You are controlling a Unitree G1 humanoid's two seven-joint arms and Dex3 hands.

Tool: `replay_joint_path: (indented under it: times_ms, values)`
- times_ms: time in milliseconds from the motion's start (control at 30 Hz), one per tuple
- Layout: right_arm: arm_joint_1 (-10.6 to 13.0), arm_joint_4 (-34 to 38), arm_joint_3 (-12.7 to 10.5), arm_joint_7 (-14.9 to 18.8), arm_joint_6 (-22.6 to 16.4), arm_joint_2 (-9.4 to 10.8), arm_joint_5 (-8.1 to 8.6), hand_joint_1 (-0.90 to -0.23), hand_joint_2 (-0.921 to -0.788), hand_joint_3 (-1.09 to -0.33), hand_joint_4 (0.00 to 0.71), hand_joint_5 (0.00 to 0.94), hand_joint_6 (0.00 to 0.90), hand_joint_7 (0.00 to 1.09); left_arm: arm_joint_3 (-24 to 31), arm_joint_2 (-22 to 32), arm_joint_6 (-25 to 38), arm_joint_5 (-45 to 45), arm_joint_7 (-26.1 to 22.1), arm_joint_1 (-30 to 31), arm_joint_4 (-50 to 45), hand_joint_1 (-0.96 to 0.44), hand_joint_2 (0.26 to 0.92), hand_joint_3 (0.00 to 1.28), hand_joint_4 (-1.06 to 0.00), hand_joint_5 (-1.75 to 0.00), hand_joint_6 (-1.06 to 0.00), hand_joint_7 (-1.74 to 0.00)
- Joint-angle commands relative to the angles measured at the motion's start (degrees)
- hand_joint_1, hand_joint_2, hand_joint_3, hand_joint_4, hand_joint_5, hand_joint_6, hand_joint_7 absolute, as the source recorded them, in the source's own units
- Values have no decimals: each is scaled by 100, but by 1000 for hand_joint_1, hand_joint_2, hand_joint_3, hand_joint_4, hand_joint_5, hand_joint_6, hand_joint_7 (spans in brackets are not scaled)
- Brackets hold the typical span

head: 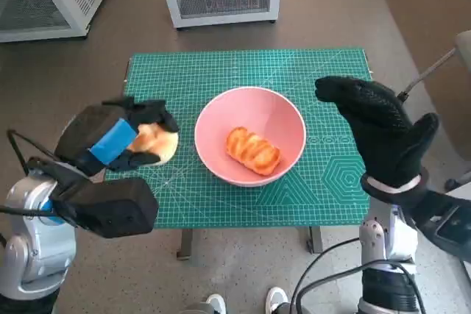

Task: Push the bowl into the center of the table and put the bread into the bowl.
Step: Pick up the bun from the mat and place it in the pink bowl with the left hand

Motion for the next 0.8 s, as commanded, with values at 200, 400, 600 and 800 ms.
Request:
replay_joint_path:
  times_ms: [200, 400, 600, 800]
  values:
    - [41, 94, -26, 72, 35, -6, 49, -372, -921, -471, 642, 39, 124, 677, -728, -445, -212, 85, -41, -1098, 176, 3, 912, 22, -778, -1093, -679, -1093]
    - [55, 127, -52, 99, -4, -15, 51, -365, -921, -474, 642, 38, 124, 675, -1200, -732, -464, 167, -25, -1622, 767, 3, 911, 22, -784, -1094, -678, -1088]
    - [74, 136, -93, 129, -35, -25, 54, -361, -921, -476, 643, 37, 124, 674, -1544, -973, -842, 189, 57, -2008, 1554, 2, 911, 21, -793, -1085, -667, -1096]
    - [96, 131, -130, 145, -57, -28, 48, -365, -921, -474, 644, 36, 126, 671, -1752, -1213, -1149, 158, 100, -2375, 2407, 2, 919, 24, -776, -1097, -644, -1127]
